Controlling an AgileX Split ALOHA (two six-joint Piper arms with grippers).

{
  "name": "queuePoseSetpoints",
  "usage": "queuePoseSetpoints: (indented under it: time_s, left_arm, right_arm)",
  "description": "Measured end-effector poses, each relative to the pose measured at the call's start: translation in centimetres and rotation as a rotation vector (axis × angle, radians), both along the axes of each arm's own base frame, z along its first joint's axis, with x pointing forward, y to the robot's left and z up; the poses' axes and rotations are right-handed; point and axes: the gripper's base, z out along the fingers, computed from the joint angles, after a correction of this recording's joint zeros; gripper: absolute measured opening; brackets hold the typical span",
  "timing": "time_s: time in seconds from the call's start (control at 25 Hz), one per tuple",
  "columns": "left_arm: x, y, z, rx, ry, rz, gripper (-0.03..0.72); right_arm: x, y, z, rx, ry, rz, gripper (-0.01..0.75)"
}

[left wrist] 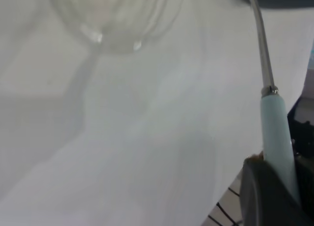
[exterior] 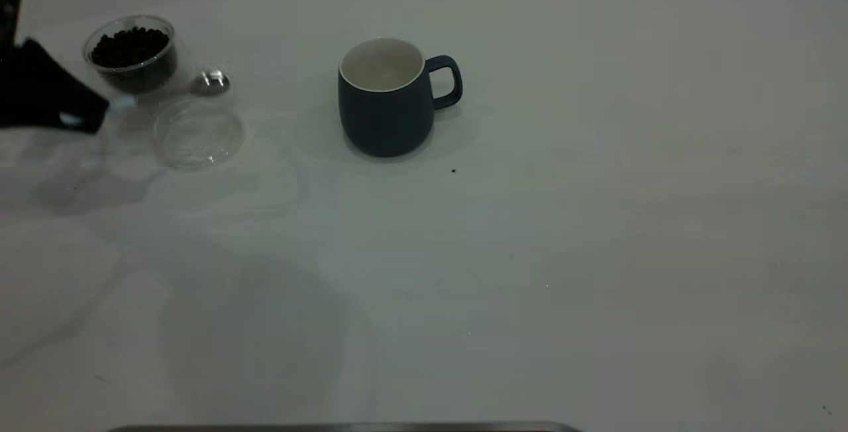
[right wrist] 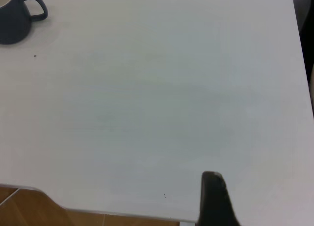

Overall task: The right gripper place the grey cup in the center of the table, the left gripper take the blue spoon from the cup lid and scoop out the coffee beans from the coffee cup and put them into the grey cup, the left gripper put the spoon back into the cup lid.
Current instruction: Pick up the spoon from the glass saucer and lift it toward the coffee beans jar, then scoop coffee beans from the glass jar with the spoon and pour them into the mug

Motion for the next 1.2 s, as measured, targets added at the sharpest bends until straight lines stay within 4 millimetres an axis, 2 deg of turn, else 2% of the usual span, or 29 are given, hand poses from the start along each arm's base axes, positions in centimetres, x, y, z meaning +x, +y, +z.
queuePoseSetpoints:
  time_s: [0.12, 0.36, 0.52, 0.64, 0.84, 1.2]
  left_arm:
    - [1.6, 0.7, 1.9, 0.031, -0.041, 0.025, 0.133]
    - [4.9, 2.0, 8.8, 0.107, -0.218, 0.056, 0.133]
    - [6.4, 3.0, 11.5, 0.191, -0.249, 0.079, 0.133]
    - [6.4, 3.7, 11.7, 0.285, -0.202, 0.071, 0.133]
    - [5.6, 4.8, 10.5, 0.432, -0.107, 0.016, 0.133]
    - [5.6, 4.9, 9.2, 0.414, -0.078, 0.023, 0.133]
  right_arm:
    - [0.0, 0.0, 0.0, 0.0, 0.0, 0.0, 0.453]
    - [0.0, 0.0, 0.0, 0.0, 0.0, 0.0, 0.453]
    - [0.0, 0.0, 0.0, 0.0, 0.0, 0.0, 0.453]
    - [0.0, 0.0, 0.0, 0.0, 0.0, 0.0, 0.453]
    - [0.0, 0.0, 0.0, 0.0, 0.0, 0.0, 0.453]
    - [0.0, 0.0, 0.0, 0.0, 0.0, 0.0, 0.453]
